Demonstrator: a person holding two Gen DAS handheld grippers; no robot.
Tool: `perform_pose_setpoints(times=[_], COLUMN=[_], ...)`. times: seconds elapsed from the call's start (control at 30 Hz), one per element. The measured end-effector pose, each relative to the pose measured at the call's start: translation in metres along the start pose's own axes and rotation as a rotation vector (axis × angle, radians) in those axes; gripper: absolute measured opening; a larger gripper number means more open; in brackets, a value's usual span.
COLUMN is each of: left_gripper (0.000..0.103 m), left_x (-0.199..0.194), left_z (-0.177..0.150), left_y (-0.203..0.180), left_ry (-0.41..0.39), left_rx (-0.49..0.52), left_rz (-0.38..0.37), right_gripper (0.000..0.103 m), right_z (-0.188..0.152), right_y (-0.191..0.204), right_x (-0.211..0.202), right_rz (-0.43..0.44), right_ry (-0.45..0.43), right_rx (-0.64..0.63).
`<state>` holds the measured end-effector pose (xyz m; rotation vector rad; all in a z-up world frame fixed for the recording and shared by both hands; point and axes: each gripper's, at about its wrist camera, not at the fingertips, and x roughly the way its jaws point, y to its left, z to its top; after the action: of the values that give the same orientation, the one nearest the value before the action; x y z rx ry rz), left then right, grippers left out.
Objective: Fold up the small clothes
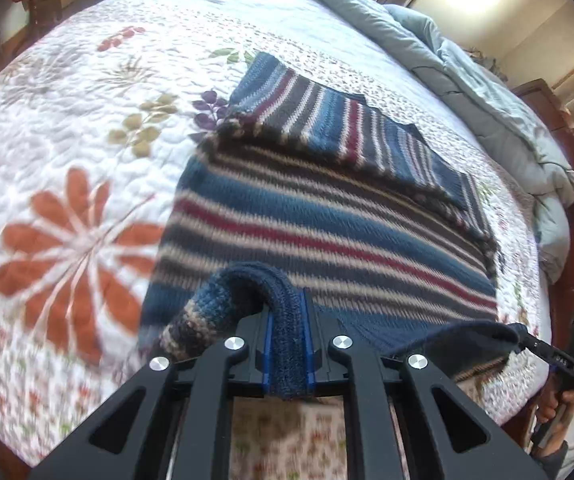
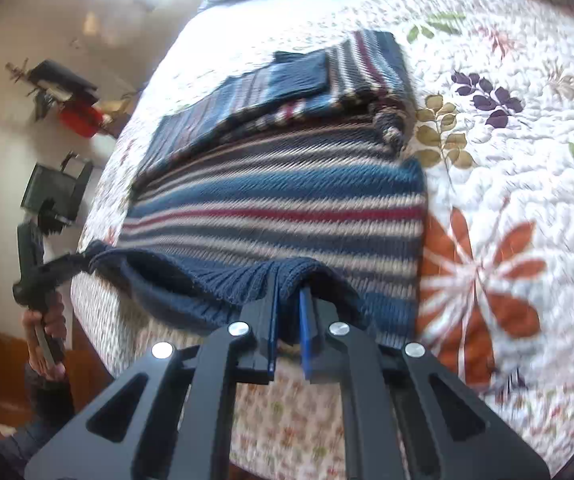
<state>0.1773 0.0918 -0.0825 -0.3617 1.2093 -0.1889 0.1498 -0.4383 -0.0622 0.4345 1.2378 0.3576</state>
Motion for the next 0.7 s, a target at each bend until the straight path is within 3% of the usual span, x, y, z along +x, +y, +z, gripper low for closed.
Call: perform_pose_setpoints(times=[0.17,0.23,0.27,0.33,0.37,0.47,0.53,0.7], left_gripper=[0.020,0.027,0.031,0.054,0.056,0.070,0.078,0.082], left_x=[0.040,0.047,0.047,0.038,0.030,-0.001,-0.016,0.000], left_z=[0.020,0.024,0.024,0.026,0.026,0.026,0.026,0.030], left_y=[0.009,0.018,0.022,0.029,0.031,0.028,0.017,-0.017], left_ry=[0.054,0.084,0.088,0.070,0.046,-0.049,-0.098,-0.069], left_rx=[-0.012,-0.035,-0.057,-0.081,-0.075,-0.004,0.071,0.288], left_rz=[0.014,-0.005,-0.029,-0.047,-0.039,0.079,0.125,0.186], right_gripper=[0.015,0.046,0.046,0.043,0.042,0.043,0.050,0.066], right_z=[0.021,0.026,0.028,0.029,0.028,0.027,0.025,0.030], right_y=[-0.026,-0.037,-0.041,-0.048,-0.049,-0.038,-0.025,0.007], right_x=[0.036,0.036,0.032,0.020,0.014,-0.003,-0.007,0.011], right_rz=[-0.007,-0.029,-0.042,-0.036,-0.041,-0.074,-0.072,-0.066], right_ry=[0.048,0.027,0.009,-0.015,-0.024,-0.039,-0.031,0.007], right_rx=[0.069,0.092,0.094,0.093,0.087,0.000,-0.057,-0.199])
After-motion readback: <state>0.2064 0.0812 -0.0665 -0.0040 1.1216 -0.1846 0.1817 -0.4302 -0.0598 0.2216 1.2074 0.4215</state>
